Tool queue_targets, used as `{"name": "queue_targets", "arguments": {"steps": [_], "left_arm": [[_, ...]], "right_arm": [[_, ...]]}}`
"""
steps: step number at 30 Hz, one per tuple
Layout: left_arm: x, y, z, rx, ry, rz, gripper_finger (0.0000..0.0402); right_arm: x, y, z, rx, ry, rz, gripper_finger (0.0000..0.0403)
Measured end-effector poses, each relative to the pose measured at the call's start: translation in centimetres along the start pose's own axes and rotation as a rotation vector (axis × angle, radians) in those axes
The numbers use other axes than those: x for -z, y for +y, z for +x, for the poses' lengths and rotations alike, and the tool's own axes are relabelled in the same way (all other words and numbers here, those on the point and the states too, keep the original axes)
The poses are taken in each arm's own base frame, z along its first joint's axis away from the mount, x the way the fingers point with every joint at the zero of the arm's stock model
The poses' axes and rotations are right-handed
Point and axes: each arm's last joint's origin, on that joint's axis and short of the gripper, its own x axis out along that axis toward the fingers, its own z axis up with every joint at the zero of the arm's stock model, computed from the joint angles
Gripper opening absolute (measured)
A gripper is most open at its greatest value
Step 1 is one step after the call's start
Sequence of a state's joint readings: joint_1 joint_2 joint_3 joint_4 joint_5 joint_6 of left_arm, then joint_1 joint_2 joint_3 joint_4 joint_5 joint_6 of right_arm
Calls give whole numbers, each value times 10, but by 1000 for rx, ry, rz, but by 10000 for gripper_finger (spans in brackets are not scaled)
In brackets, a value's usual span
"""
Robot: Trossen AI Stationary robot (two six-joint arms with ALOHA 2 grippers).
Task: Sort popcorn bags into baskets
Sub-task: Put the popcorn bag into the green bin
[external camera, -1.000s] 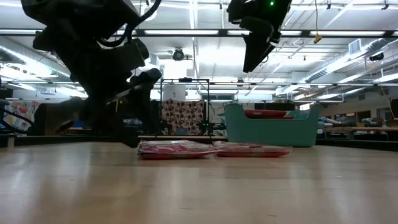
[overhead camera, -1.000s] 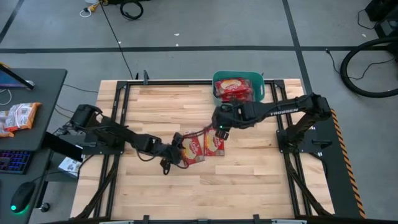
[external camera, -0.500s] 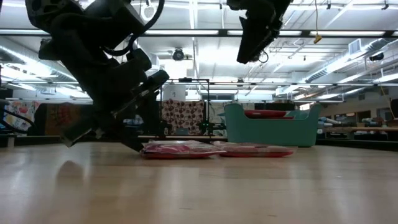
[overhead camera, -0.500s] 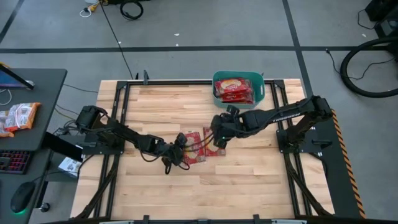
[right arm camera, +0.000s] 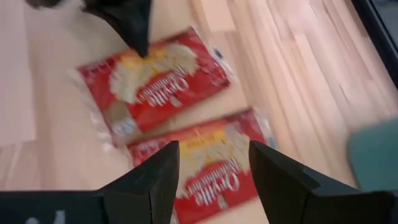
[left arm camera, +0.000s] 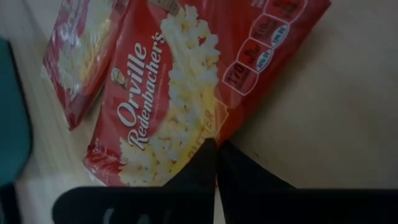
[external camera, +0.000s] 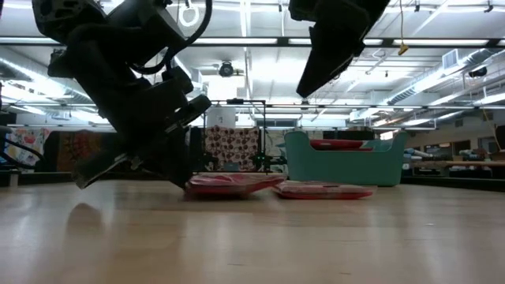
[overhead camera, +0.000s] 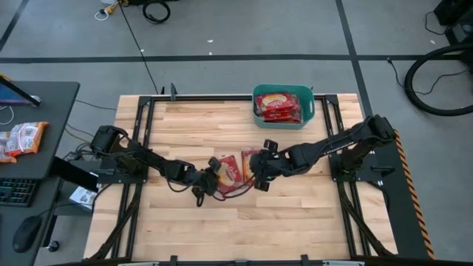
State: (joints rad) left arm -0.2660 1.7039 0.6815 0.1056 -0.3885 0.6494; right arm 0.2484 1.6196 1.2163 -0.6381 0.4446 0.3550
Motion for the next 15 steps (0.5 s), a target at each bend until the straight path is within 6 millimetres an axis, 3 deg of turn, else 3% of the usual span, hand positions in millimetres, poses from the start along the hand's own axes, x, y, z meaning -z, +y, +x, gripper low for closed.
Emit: {"name": "queue_targets", "arguments": {"steps": [9, 15], "left_arm": [[-5, 11, -16, 27, -89, -233, 5], [-4, 29, -34, 37, -170, -433, 5]], "right_arm": [[7, 30, 5, -72, -237, -227, 199], [10, 44, 9, -42, -283, -310, 199]]}}
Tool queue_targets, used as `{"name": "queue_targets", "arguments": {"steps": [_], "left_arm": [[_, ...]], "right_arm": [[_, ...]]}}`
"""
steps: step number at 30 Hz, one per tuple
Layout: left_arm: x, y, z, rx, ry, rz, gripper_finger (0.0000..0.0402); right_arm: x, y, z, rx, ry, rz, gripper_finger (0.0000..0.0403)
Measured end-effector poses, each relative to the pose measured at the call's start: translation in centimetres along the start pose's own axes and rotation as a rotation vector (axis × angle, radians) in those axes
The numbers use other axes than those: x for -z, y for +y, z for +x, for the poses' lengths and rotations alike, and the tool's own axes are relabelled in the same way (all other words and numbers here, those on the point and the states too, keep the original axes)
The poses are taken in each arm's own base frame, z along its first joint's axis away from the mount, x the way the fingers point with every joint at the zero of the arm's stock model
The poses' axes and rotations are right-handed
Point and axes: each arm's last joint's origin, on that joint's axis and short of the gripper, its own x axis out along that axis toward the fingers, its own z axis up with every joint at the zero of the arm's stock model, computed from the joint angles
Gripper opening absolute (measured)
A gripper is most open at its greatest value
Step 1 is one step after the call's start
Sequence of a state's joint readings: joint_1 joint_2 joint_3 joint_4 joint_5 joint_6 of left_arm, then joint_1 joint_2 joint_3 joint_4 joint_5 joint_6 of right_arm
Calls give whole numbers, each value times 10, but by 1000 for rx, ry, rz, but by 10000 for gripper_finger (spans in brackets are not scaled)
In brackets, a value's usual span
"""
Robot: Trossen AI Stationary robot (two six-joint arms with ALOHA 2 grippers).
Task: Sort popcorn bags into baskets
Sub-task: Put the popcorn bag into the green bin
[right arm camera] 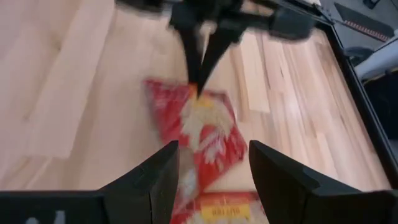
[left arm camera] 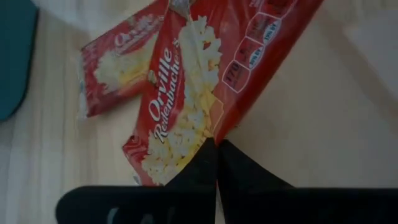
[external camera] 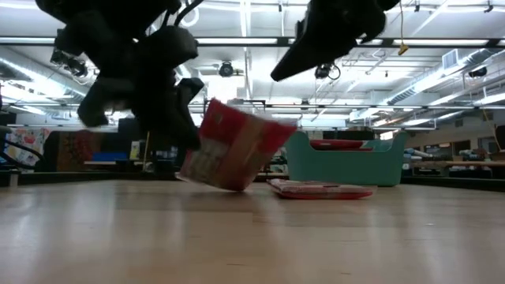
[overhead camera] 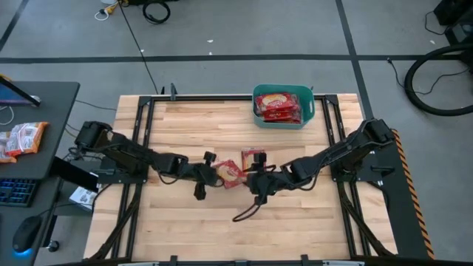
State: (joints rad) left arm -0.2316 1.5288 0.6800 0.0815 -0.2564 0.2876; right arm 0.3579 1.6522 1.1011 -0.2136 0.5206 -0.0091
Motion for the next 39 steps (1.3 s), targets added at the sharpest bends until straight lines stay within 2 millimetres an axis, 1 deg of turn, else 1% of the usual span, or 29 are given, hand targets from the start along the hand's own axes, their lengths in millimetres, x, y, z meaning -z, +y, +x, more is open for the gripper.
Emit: {"name": "queue_targets", "arguments": {"steps": [5, 10, 15, 21, 25, 31, 35, 39], "left_arm": [[-4, 16, -10, 42, -63, -165, 5], [-5, 27, -11, 90, -104, -277, 5], [-7, 33, -11, 123, -153, -339, 5], [-16, 34, -12, 168, -255, -342, 5], [-18, 35, -13, 172, -279, -341, 5], [-18, 35, -13, 173, -282, -341, 7], [-18, 35, -13, 170, -281, -341, 33], [-18, 35, -13, 167, -281, -342, 67]], "right_arm": [[2, 4, 4, 2, 5, -37, 199], [-2, 4, 4, -7, -33, -35, 199], [-4, 4, 3, -26, -45, -53, 199], [-3, 4, 4, -21, -37, -63, 194], [-2, 4, 4, -21, -28, -68, 165], [0, 4, 4, -22, -10, -67, 91], [0, 4, 4, -26, -7, -67, 51], [1, 4, 4, -27, -4, -69, 34]]}}
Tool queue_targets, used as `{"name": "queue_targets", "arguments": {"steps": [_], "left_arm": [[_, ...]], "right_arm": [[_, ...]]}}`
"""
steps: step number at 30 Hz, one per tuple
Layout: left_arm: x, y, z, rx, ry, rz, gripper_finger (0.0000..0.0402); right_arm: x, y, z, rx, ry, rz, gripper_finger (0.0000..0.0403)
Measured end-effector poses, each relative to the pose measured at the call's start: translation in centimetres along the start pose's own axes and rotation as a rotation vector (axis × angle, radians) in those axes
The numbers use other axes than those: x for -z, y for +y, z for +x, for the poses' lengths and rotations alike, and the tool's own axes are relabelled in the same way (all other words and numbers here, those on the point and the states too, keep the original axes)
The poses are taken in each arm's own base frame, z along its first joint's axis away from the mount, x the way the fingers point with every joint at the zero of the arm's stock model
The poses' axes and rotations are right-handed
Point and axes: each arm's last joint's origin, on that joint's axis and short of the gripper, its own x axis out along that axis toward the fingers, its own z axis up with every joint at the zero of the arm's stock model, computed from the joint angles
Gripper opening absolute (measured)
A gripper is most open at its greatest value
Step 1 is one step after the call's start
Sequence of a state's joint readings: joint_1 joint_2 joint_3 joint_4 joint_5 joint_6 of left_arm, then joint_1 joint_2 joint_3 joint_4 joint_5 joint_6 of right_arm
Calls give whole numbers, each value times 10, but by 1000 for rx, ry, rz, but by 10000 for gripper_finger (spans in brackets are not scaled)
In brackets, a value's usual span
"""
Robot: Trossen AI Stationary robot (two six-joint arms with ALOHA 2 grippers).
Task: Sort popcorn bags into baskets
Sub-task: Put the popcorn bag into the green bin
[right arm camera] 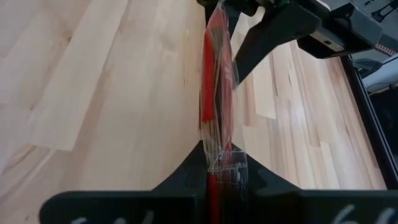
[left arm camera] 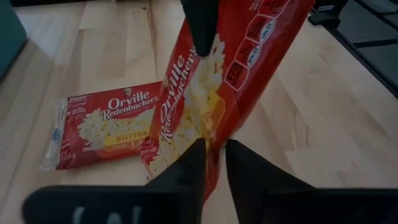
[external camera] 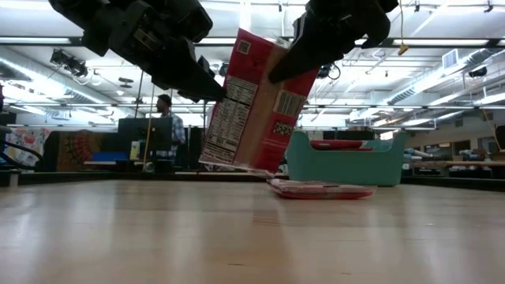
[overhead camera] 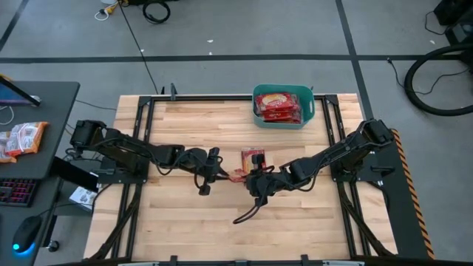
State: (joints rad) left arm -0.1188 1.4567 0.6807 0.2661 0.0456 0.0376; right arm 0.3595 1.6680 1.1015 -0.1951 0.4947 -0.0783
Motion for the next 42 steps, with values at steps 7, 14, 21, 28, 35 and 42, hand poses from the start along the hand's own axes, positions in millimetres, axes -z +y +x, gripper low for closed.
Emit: {"name": "queue_targets", "arguments": {"steps": [7, 14, 21, 28, 35, 42], "left_arm": [[-1, 0, -5, -22, 8, 1, 104], [-15, 3, -31, -106, -25, 18, 107], [-21, 4, -59, -170, -23, 51, 107], [-22, 3, -72, -170, -8, 58, 107], [-25, 3, -87, -171, -23, 60, 107], [-28, 2, -109, -173, -62, 52, 107]], "right_arm": [[5, 0, 0, -1, 47, 13, 38], [5, -4, -5, 37, 129, 13, 38], [-13, -17, -22, 165, 207, 48, 38], [-26, -31, -41, 263, 278, 92, 38], [-37, -48, -60, 344, 333, 105, 38], [-40, -71, -66, 401, 397, 120, 38]]}}
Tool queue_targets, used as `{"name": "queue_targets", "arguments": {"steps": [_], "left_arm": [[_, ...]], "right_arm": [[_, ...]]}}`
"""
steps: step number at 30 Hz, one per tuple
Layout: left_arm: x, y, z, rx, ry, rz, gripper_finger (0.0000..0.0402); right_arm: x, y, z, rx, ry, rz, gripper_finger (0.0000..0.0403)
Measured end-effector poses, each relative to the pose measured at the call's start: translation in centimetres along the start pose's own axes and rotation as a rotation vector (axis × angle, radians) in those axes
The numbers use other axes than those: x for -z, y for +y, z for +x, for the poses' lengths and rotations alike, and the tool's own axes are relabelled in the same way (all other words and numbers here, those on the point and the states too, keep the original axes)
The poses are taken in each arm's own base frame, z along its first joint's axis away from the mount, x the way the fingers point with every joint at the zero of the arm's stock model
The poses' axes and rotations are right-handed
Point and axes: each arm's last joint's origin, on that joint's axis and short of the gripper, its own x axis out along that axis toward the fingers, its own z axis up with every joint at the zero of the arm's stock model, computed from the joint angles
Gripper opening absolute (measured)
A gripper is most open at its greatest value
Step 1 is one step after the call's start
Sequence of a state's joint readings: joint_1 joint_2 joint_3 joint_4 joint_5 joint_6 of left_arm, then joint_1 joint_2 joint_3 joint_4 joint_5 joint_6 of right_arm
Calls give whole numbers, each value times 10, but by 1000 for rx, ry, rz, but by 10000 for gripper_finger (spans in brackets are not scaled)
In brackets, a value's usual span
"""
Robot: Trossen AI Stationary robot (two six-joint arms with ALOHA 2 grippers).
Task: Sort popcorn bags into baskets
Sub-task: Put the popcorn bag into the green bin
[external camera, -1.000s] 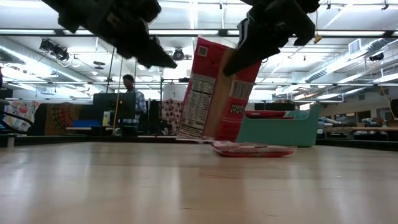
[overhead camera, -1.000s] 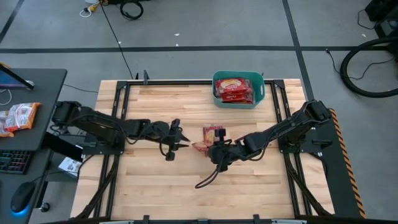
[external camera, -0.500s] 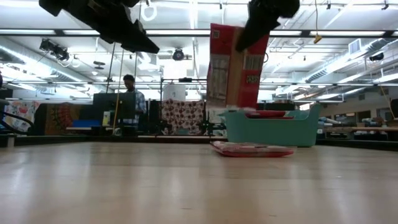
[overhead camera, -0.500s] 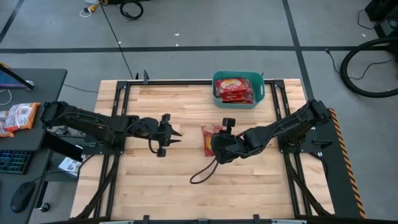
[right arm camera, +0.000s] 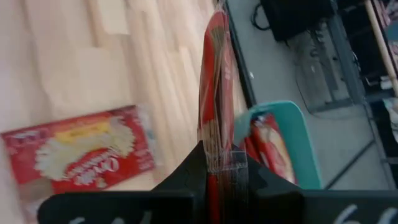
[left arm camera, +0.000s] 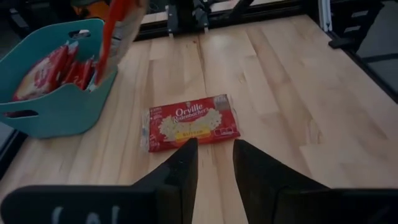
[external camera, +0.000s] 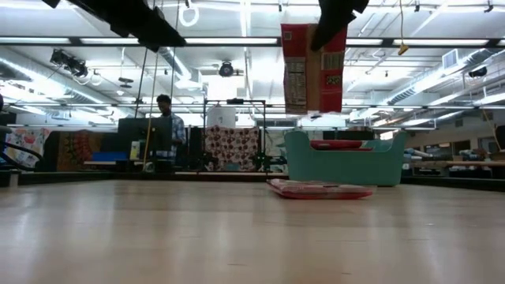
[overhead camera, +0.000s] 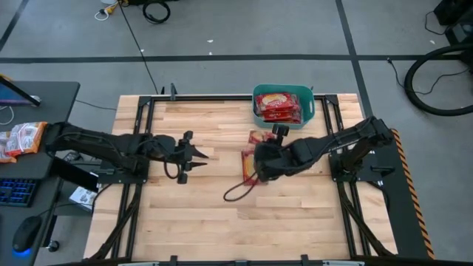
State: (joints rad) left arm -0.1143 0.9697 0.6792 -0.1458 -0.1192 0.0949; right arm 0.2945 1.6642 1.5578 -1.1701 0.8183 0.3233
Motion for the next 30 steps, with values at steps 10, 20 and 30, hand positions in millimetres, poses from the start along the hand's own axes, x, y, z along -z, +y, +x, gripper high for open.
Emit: {"name": "queue_targets", "arguments": {"steps": [10, 20, 30], "left_arm": [[3, 1, -10, 3, 34, -33, 107], [4, 1, -10, 3, 42, -34, 107], [4, 1, -10, 3, 42, -36, 107]], "right_arm": [[-7, -32, 12, 50, 65, 56, 39], [-4, -48, 17, 69, 108, 70, 39], [7, -55, 15, 161, 174, 75, 39]]}}
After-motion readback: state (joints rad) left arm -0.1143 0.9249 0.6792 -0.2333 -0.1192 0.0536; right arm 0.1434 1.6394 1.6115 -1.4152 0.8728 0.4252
